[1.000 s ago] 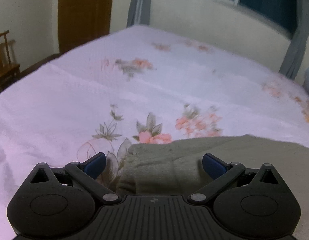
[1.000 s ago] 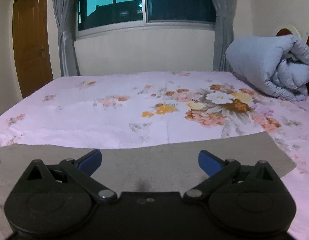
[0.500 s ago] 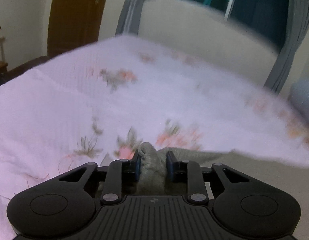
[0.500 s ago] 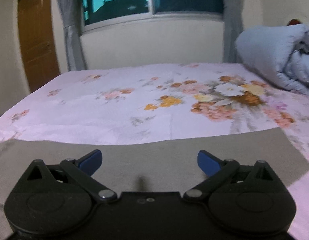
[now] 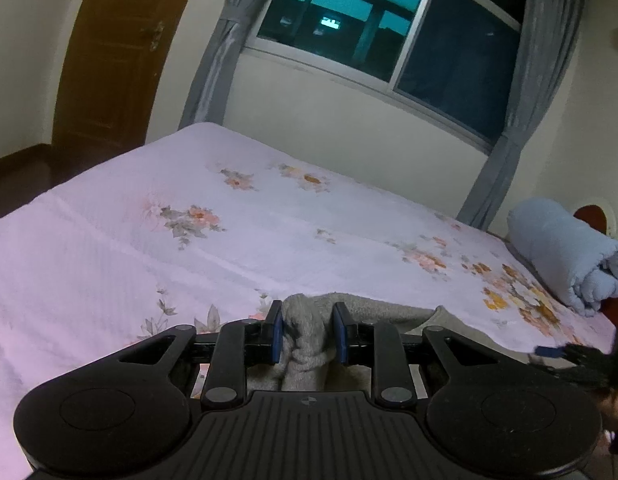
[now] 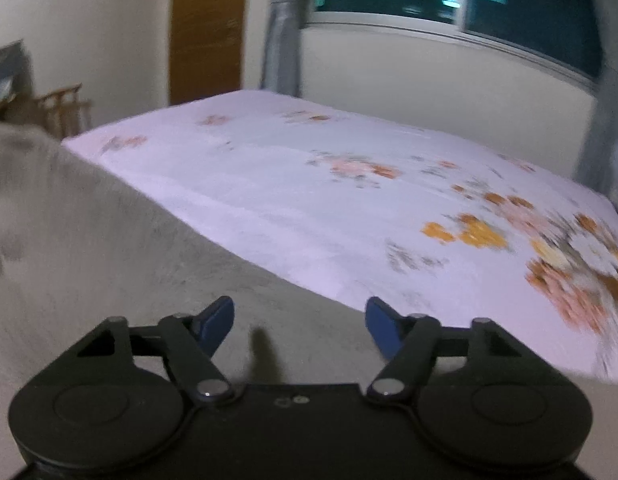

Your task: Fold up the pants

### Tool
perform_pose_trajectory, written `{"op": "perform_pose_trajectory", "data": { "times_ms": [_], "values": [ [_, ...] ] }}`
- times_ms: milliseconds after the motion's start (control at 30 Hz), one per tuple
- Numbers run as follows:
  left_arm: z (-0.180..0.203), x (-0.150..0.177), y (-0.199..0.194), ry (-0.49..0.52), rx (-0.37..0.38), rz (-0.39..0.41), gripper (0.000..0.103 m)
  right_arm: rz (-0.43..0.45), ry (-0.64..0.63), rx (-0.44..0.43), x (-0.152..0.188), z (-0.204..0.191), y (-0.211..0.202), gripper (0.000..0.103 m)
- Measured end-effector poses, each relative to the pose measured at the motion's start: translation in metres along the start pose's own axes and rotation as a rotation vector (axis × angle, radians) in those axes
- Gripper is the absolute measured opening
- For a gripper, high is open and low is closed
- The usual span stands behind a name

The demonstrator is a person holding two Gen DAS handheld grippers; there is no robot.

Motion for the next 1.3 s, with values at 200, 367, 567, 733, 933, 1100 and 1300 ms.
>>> {"op": "perform_pose_trajectory", "data": {
  "times_ms": [200, 367, 567, 733, 933, 1100, 1300],
  "values": [
    [-0.006, -0.006, 0.002, 0.039, 0.018, -0.031, 0.025, -0.022, -0.242, -0.077, -0.009, -0.019, 0.015, 0.055],
    [-0.006, -0.007, 0.007, 0.049, 0.029, -0.046, 0.025, -0.146, -0.302, -0.187, -0.012, -0.017, 0.024, 0.0],
    [-0.007, -0.005, 0.009, 0.038, 0.01, -0.025, 0.025, -0.078, -0.248, -0.175, -0.015, -0.019, -0.021, 0.0],
    [-0.008, -0.007, -0.012, 0.039, 0.036, -0.008, 0.025, -0.036, -0.286, -0.134, -0.021, -0.032, -0.09, 0.0],
    [-0.006, 0.004, -0.076, 0.052, 0.123, 0.008, 0.025, 0.006, -0.366, -0.103, -0.01, -0.081, -0.198, 0.0],
    [-0.03, 0.065, -0.127, 0.009, 0.096, -0.072, 0.035, -0.041, -0.374, -0.099, 0.044, -0.144, -0.257, 0.0],
    [-0.06, 0.145, -0.178, -0.069, -0.166, -0.128, 0.078, -0.053, -0.12, 0.053, 0.111, -0.156, -0.281, 0.014]
  ]
}}
Point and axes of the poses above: each gripper's, at about its wrist camera, not at the fingertips, and y roughly the way its jaws point, z to its right, x to its underside, the point moved 8 cm from there along y, roughly the way its jaws point, and after that the axes turned 2 degrees about -y, right-handed, at the moved point
